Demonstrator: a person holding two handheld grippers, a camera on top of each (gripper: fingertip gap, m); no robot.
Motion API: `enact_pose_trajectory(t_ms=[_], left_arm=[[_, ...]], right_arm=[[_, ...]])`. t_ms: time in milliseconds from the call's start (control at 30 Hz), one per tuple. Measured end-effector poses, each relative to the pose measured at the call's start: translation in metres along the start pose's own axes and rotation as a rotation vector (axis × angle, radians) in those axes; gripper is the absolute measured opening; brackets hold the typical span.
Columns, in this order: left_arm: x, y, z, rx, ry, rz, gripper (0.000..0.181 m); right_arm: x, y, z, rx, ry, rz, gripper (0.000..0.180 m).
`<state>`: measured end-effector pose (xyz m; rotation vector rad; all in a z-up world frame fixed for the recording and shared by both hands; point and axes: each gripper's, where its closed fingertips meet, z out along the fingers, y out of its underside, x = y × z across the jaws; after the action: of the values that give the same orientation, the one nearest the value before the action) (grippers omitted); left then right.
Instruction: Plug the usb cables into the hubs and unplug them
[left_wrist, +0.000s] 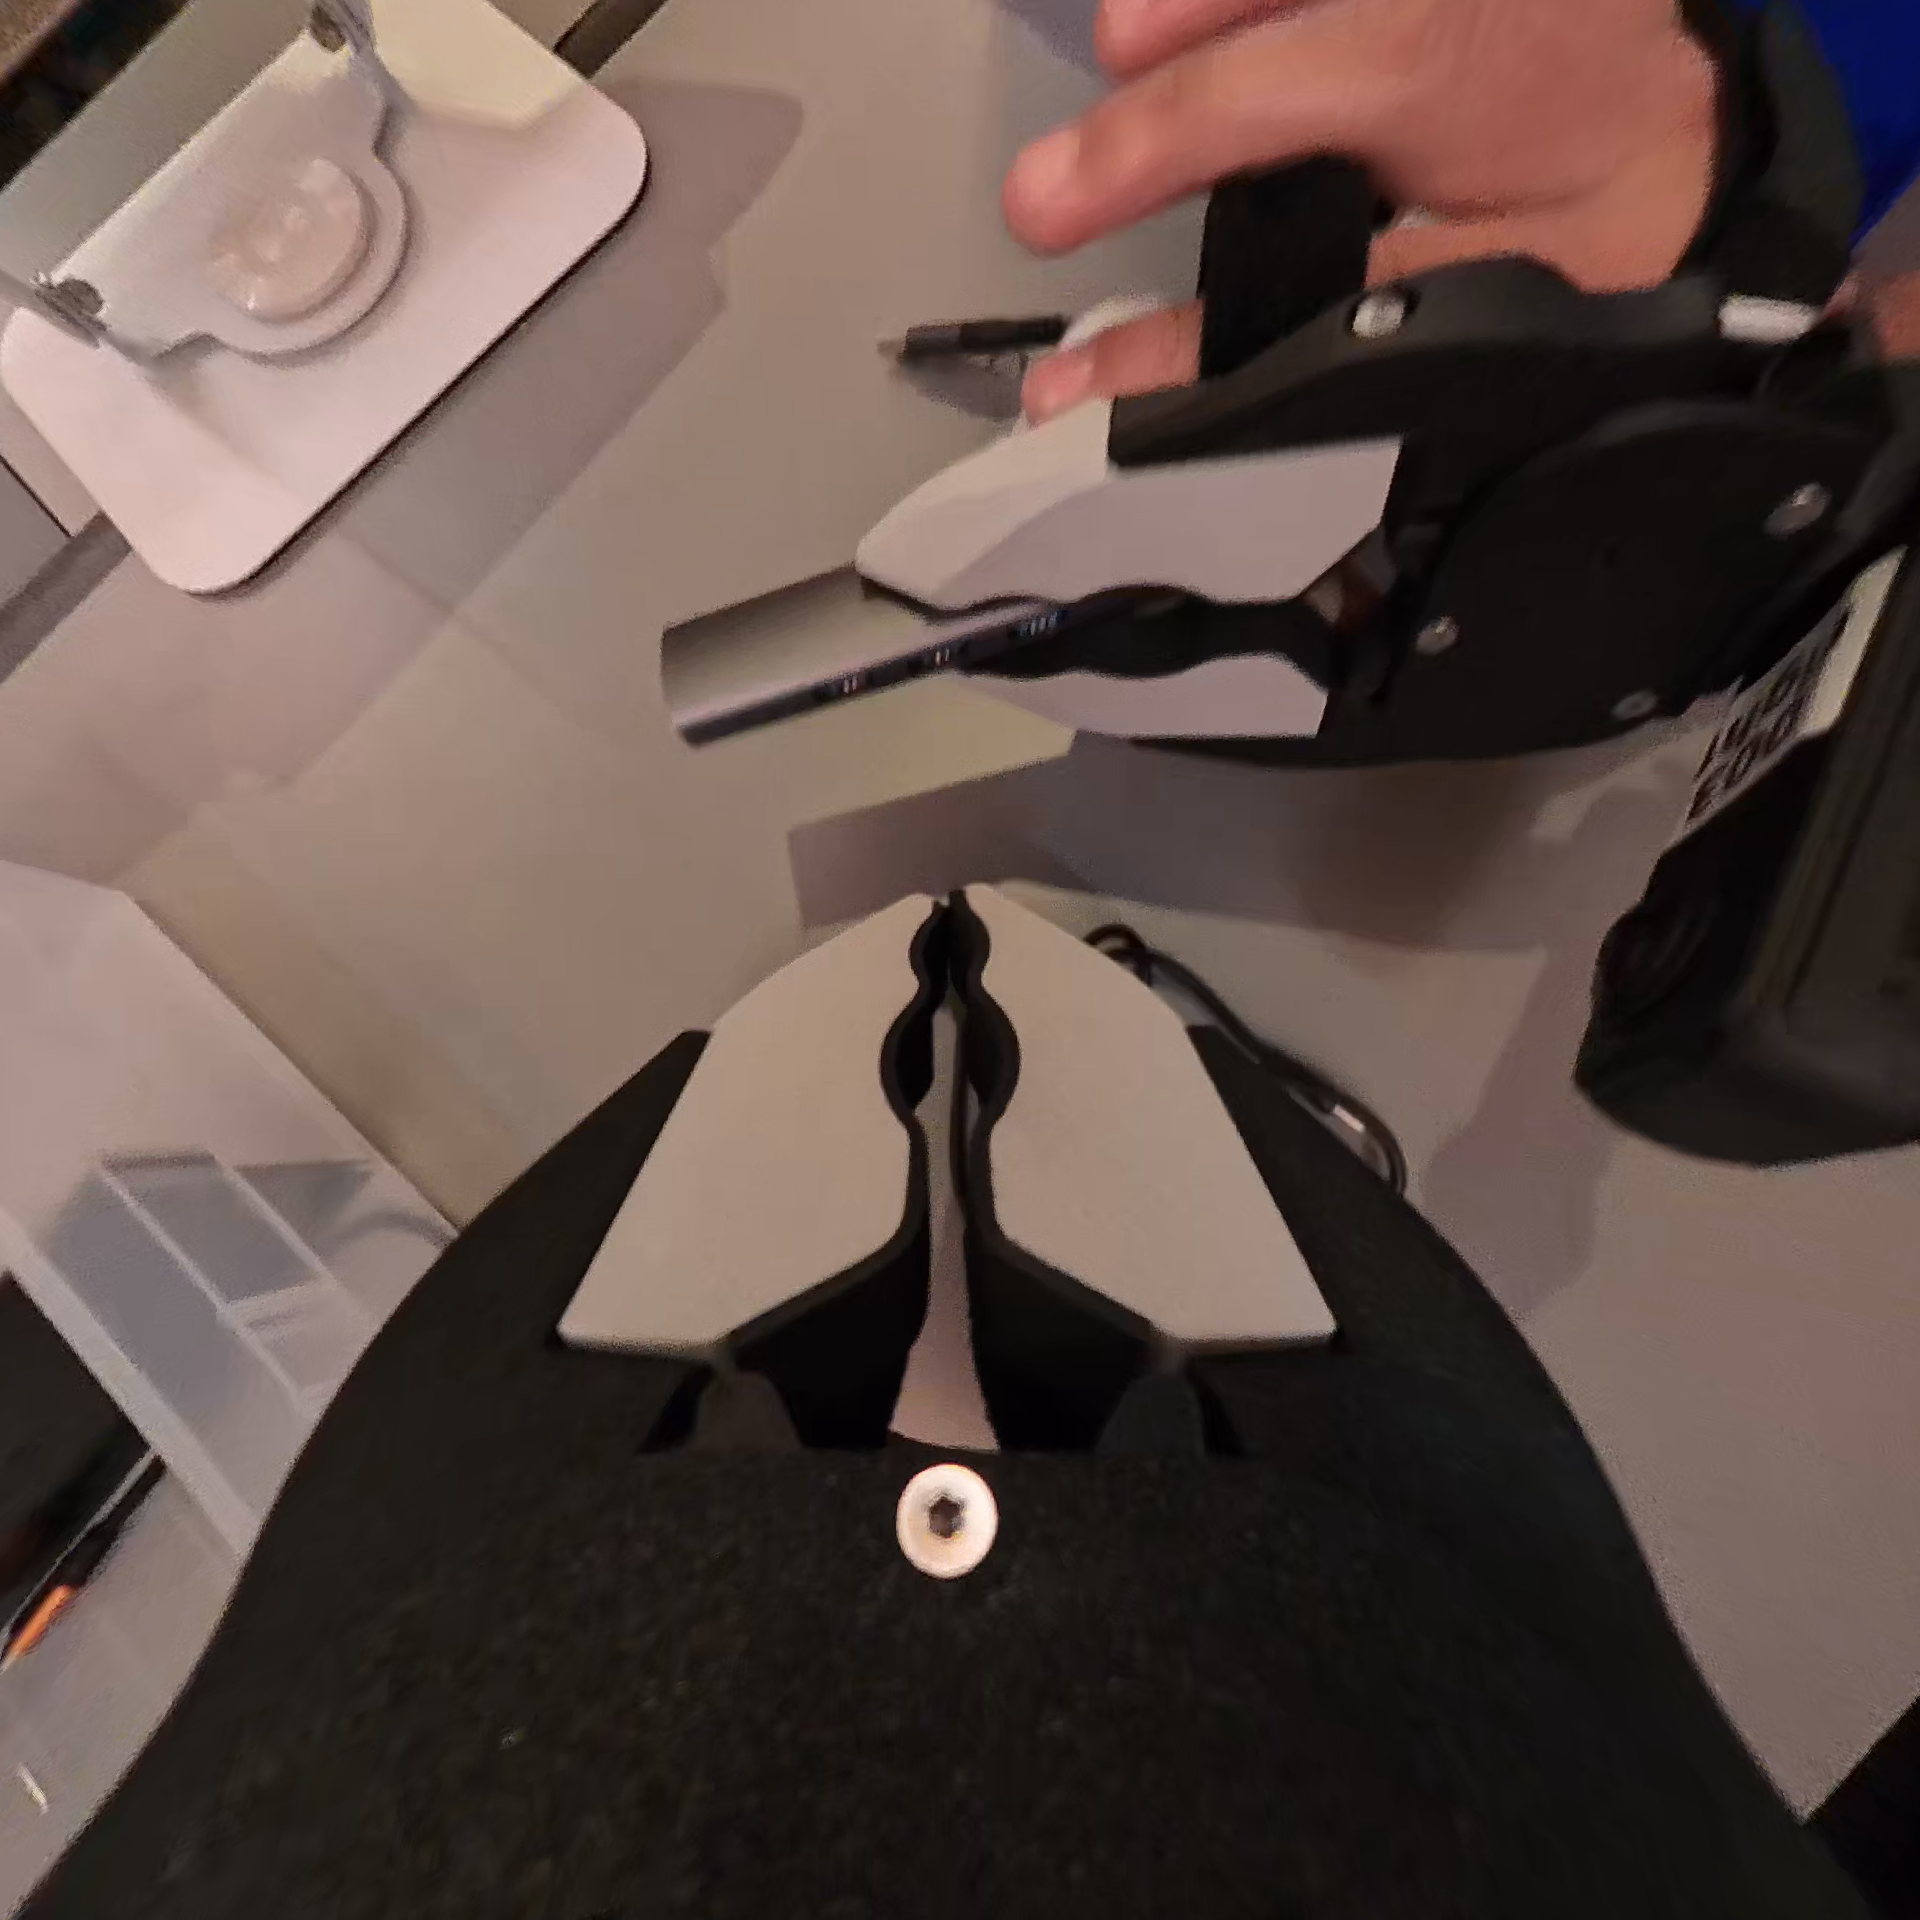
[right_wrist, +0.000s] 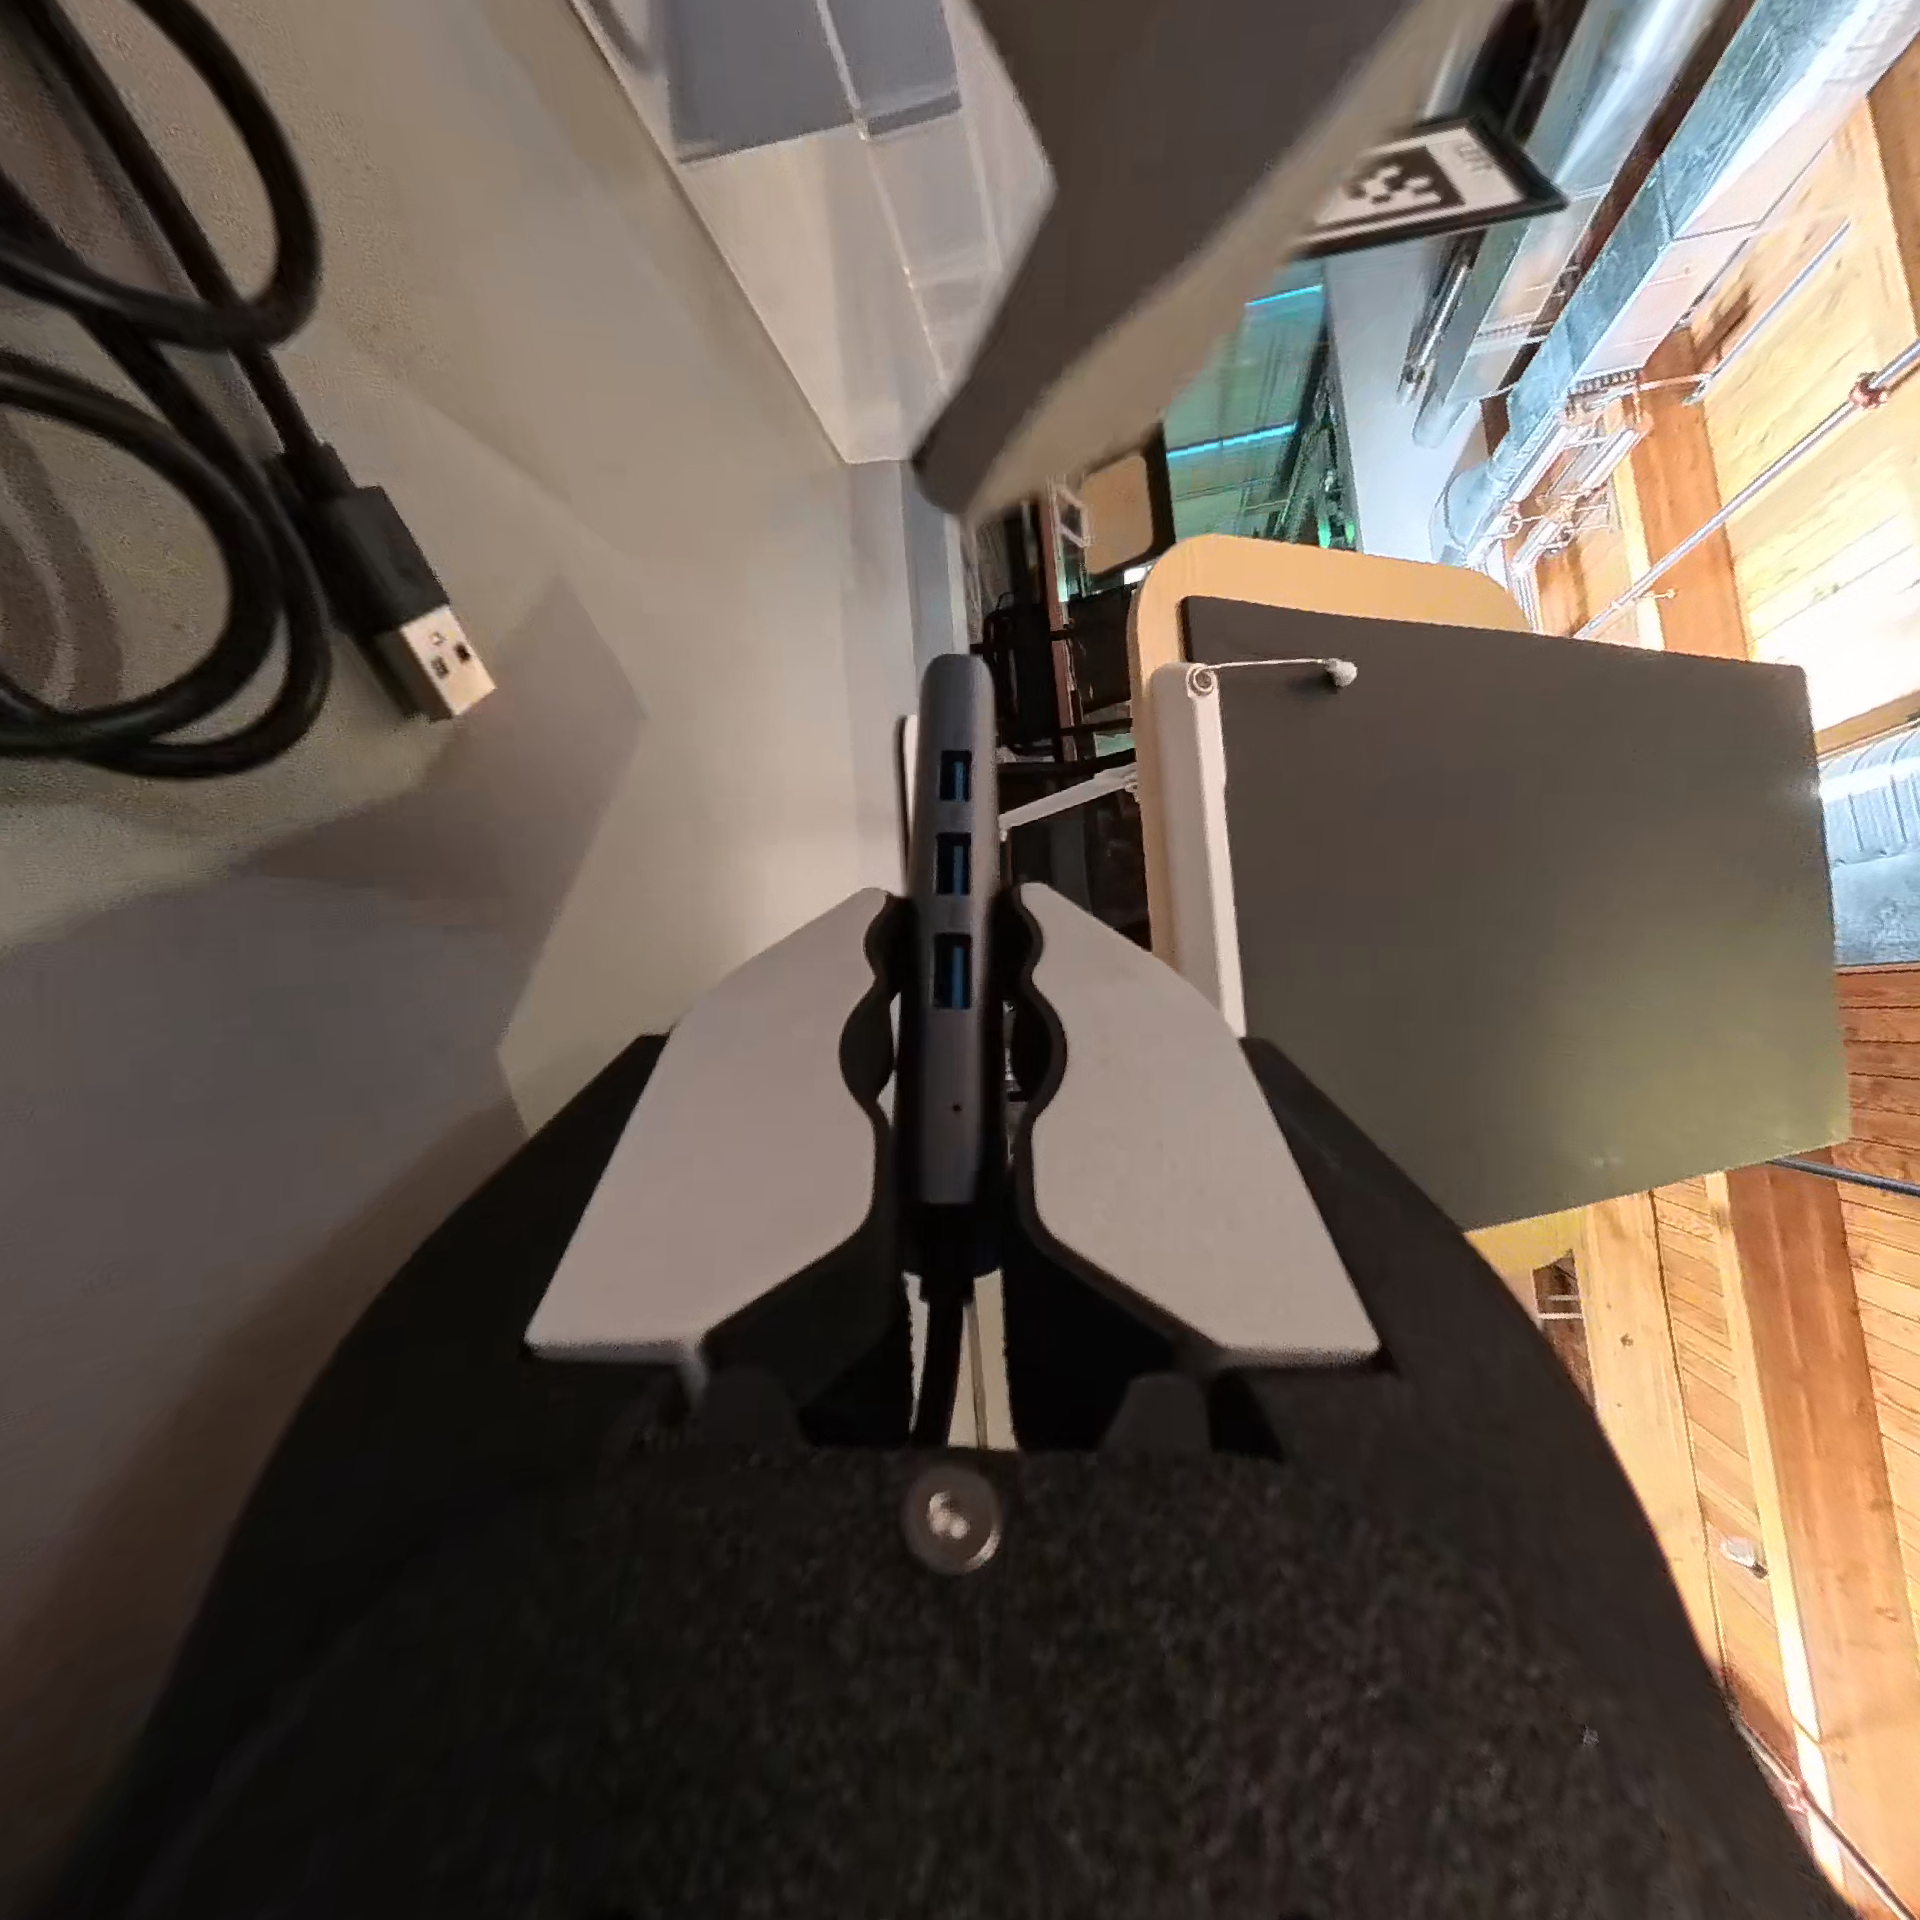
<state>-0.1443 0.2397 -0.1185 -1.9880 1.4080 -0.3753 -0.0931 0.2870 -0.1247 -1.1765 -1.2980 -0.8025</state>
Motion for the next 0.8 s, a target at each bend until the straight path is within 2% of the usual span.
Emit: enact_pose_trajectory(t_ms=[33, 100, 133, 267, 367, 500, 633, 800], left_arm=[[0.0, 0.009, 0.001, -0.022, 0.003, -0.002, 0.0], [-0.004, 0.031, 0.012, -0.079, -0.005, -0.031, 0.004], [-0.005, 0.037, 0.019, -0.084, -0.004, -0.046, 0.013], [-0.015, 0.05, 0.042, -0.074, -0.043, -0.058, 0.013], [-0.006, 0.05, 0.05, -0.038, 0.061, -0.146, 0.015], [0.005, 0.054, 0.052, -0.017, 0.136, -0.16, 0.018], [0.001, 0.043, 0.037, 0.076, 0.104, -0.103, 0.016], [0.0, 0.06, 0.048, 0.028, 0.109, -0.131, 0.023]], right_arm=[[0.0, 0.001, 0.0, 0.0, 0.0, 0.004, 0.017], [-0.001, 0.001, 0.0, 0.011, -0.012, 0.036, 0.017], [-0.002, 0.001, 0.001, 0.016, -0.018, 0.051, 0.017], [-0.006, 0.001, 0.002, 0.03, -0.044, 0.088, 0.017], [-0.006, 0.001, 0.001, 0.041, -0.051, 0.114, 0.017], [-0.006, 0.002, 0.002, 0.049, -0.057, 0.136, 0.017], [-0.007, 0.001, 0.002, 0.059, -0.069, 0.16, 0.017], [-0.009, 0.002, 0.003, 0.059, -0.082, 0.171, 0.017]])
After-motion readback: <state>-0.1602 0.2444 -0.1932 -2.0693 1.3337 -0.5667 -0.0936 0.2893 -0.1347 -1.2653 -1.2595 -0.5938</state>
